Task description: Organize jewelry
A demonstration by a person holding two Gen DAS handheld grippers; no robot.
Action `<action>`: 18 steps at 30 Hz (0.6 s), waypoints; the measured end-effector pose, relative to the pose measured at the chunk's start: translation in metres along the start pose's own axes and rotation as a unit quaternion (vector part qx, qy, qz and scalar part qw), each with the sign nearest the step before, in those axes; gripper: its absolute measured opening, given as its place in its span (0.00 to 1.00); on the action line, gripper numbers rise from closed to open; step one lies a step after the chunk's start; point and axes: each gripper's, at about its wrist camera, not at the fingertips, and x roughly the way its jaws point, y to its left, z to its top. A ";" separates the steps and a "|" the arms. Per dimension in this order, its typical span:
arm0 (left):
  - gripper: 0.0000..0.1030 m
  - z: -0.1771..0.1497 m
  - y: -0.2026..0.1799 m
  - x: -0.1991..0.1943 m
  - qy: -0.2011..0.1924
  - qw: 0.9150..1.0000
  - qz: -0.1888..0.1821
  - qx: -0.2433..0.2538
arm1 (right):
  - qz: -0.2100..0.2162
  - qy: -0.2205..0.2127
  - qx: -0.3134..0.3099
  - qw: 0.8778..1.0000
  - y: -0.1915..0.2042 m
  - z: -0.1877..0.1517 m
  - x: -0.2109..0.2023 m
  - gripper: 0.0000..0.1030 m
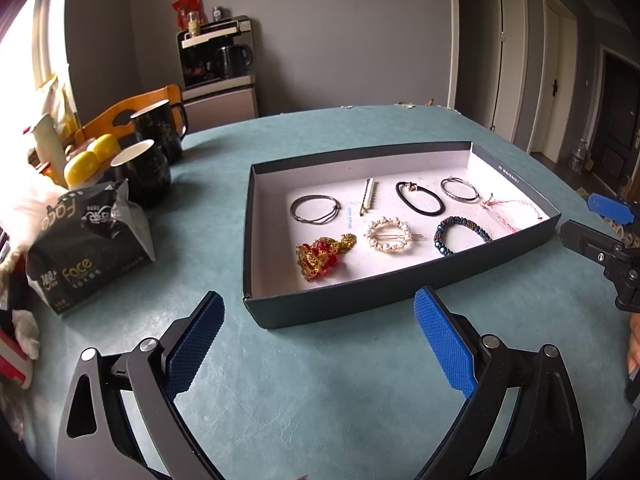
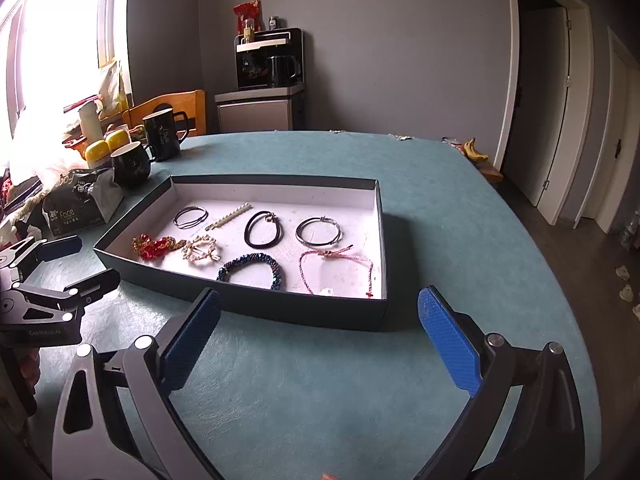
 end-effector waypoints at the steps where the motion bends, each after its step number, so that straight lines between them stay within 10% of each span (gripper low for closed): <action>1: 0.95 -0.001 0.000 0.000 -0.005 1.000 -0.003 -0.002 | -0.004 -0.007 0.001 1.000 0.000 0.000 -0.001 0.95; 18: 0.95 -0.001 0.000 -0.005 -0.021 1.000 -0.013 -0.006 | -0.007 -0.032 -0.016 0.999 0.009 -0.005 -0.006 0.95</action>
